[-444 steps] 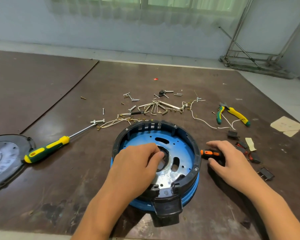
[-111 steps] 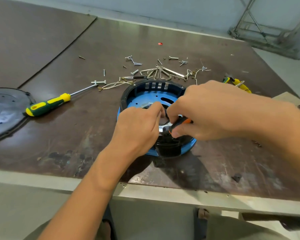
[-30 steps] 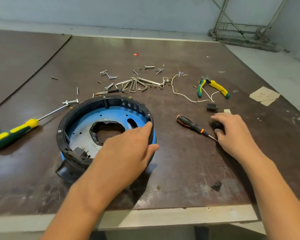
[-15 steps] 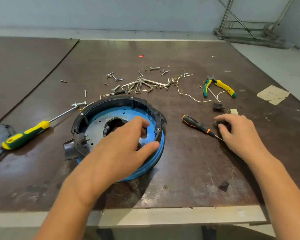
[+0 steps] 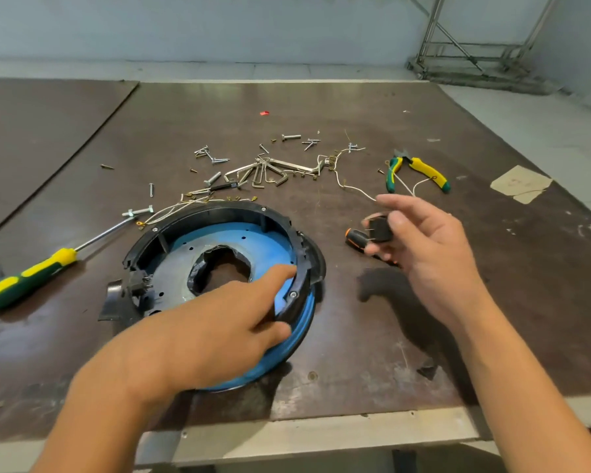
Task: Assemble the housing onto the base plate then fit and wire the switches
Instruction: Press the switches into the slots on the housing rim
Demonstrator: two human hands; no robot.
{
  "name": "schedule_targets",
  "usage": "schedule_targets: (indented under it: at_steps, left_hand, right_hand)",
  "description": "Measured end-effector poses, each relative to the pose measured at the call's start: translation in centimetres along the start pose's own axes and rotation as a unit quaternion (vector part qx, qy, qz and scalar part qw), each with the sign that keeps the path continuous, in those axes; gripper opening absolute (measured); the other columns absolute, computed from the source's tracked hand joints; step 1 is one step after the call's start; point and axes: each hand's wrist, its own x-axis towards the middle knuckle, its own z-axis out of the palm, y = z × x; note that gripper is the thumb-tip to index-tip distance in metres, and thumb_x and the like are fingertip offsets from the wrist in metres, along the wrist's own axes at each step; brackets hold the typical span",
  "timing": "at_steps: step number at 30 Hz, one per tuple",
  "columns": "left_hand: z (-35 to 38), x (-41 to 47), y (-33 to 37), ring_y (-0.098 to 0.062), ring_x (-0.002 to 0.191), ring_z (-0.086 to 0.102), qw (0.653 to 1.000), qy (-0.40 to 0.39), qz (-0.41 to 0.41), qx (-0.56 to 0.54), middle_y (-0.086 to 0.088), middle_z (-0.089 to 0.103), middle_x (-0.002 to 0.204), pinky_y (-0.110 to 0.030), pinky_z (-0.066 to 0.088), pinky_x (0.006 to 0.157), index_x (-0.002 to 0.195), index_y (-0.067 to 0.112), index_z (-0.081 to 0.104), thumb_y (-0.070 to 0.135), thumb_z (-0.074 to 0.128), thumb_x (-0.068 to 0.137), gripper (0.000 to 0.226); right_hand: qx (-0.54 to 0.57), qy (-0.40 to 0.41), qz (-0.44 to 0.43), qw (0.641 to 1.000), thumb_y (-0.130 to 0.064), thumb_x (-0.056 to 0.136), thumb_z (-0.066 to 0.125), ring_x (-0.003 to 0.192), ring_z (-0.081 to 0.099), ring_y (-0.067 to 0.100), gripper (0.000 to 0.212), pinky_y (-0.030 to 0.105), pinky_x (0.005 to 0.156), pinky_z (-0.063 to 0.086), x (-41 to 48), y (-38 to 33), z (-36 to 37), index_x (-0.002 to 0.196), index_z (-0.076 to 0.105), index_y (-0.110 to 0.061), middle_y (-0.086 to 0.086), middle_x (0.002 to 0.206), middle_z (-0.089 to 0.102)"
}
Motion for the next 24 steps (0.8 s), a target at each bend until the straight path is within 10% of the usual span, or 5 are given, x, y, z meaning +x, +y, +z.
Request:
schedule_targets:
  at_steps: [5, 10, 24]
  left_hand:
    - [-0.9, -0.7, 0.2, 0.004, 0.089, 0.054, 0.997, 0.075, 0.013, 0.007, 0.016, 0.061, 0.093, -0.019, 0.045, 0.077, 0.141, 0.045, 0.033, 0.073, 0.037, 0.082, 0.065]
    - [2.1, 1.8, 3.0, -0.019, 0.112, 0.054, 0.971, 0.239, -0.025, 0.012, 0.007, 0.052, 0.123, -0.037, 0.044, 0.084, 0.140, 0.032, 0.031, 0.058, 0.025, 0.095, 0.053]
    - [1.4, 1.3, 0.6, -0.002, 0.094, 0.059, 0.987, 0.100, -0.021, -0.128, 0.019, 0.058, 0.115, -0.031, 0.050, 0.090, 0.147, 0.039, 0.033, 0.051, 0.055, 0.091, 0.062]
  right_hand:
    - [0.088, -0.085, 0.044, 0.991, -0.024, 0.087, 0.065, 0.079, 0.072, 0.029, 0.037, 0.030, 0.069, 0.056, -0.8, 0.0, 2.1, 0.123, 0.064, -0.016, 0.018, 0.103, 0.072]
    - [0.112, -0.110, 0.050, 0.986, -0.006, 0.089, 0.060, 0.089, 0.073, 0.033, 0.033, 0.029, 0.074, 0.058, -1.3, -0.1, 3.3, 0.122, 0.065, -0.007, 0.020, 0.108, 0.072]
    - [-0.073, -0.184, 0.004, 0.980, -0.003, 0.094, 0.061, 0.108, 0.069, 0.024, 0.031, 0.031, 0.090, 0.056, -1.0, 0.3, 2.3, 0.117, 0.071, -0.021, 0.005, 0.112, 0.073]
